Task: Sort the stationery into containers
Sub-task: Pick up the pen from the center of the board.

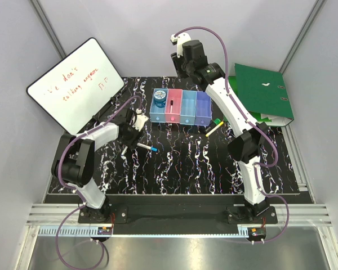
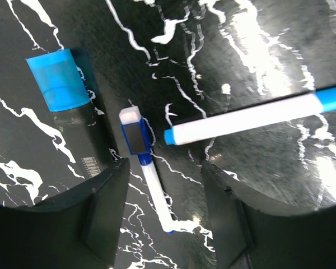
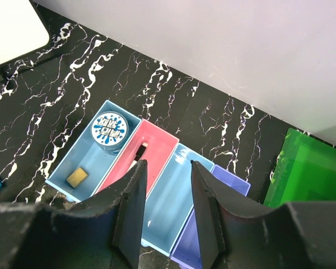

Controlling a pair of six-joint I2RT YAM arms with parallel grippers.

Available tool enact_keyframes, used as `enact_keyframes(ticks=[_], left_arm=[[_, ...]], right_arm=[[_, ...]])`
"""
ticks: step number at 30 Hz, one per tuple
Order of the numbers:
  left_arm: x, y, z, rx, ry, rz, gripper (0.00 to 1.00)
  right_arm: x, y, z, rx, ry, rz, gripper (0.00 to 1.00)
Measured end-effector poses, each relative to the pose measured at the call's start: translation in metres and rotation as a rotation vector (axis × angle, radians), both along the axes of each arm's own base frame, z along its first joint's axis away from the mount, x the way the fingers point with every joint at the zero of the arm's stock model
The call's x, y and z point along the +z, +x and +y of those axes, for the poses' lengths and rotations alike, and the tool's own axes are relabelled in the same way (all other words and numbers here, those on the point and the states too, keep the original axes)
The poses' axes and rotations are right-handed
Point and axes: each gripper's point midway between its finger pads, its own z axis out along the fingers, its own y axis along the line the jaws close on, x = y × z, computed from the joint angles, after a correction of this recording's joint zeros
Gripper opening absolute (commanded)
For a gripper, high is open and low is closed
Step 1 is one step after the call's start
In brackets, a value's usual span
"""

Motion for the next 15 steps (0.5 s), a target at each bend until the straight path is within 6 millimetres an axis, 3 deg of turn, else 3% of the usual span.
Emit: enact_keyframes(ticks=[7, 15], left_arm=[[-0.006, 0.005, 0.006, 0.021, 0.035, -0.005, 0.56], [-0.006, 0.023, 0.007, 0.039, 0.057, -0.034, 0.41]], right_arm=[[0.000, 0.000, 0.000, 0.000, 0.000, 0.000, 0.43], [0.000, 0.000, 0.000, 0.001, 0.000, 0.000, 0.43]])
